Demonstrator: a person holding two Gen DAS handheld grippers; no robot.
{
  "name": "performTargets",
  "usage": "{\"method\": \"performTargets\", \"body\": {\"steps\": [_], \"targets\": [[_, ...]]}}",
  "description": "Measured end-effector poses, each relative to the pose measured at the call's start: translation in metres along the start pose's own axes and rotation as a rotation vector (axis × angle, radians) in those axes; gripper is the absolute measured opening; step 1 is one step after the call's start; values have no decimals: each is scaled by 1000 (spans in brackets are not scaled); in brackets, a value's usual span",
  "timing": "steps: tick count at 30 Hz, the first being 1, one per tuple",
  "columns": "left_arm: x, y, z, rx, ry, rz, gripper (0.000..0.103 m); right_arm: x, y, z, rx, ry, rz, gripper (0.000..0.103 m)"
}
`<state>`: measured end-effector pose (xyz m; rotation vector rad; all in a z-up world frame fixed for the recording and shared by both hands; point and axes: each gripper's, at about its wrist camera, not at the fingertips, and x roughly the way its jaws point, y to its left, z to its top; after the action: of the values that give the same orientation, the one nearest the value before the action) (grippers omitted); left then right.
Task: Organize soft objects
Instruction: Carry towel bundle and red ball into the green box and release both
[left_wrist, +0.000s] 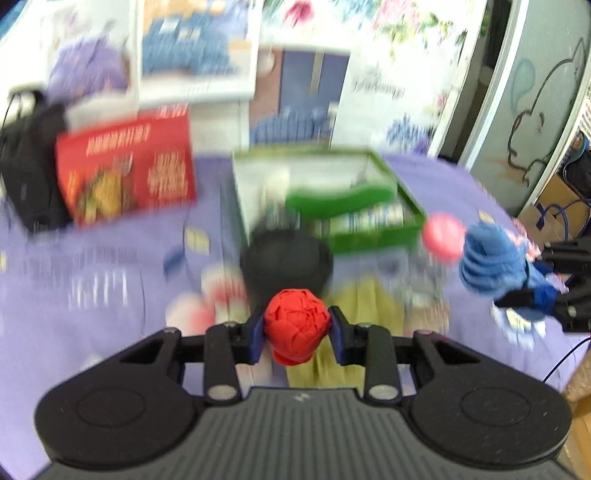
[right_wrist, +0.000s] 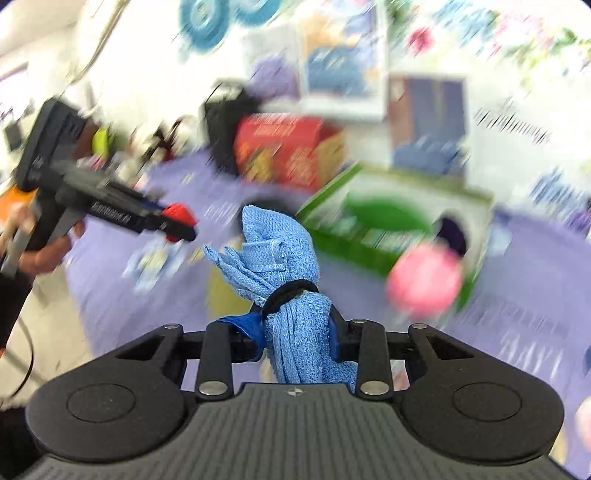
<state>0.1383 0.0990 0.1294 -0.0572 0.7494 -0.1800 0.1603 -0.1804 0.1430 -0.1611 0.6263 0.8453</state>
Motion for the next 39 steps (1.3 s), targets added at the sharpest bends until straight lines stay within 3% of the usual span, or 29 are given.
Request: {"method": "performTargets", "body": {"steps": [4, 10, 19, 20, 21, 22, 23, 24, 30, 35, 39], "targets": [[27, 3, 66, 21, -15, -6, 32, 38, -46, 50, 11, -37, -68, 16], [106, 2, 143, 50, 24, 67, 32, 114, -110, 105, 22, 18, -118, 16], [200, 4, 172, 67, 119, 92, 33, 185, -168, 104, 60, 91, -92, 21], [205, 5, 172, 68, 127, 97, 40, 187, -171, 102, 73, 87, -88, 21], [210, 5, 172, 71, 133, 105, 73, 189, -174, 102, 86, 78, -87, 21], [212, 6, 172, 68, 132, 121, 88, 190, -175, 102, 96, 63, -95, 22], [211, 7, 171, 64, 110, 134, 101, 188, -175, 102, 105, 42, -110, 23], [209, 8, 170, 65, 91, 142, 102, 185, -175, 103, 112, 25, -117, 23], [180, 11, 167, 58, 60, 152, 102, 161, -167, 110, 136, -31, -116, 25], [122, 4, 157, 52, -13, 131, 102, 119, -137, 115, 125, -90, -114, 26], [68, -6, 130, 71, -80, 123, 102, 74, -99, 107, 98, -150, -90, 27]]}}
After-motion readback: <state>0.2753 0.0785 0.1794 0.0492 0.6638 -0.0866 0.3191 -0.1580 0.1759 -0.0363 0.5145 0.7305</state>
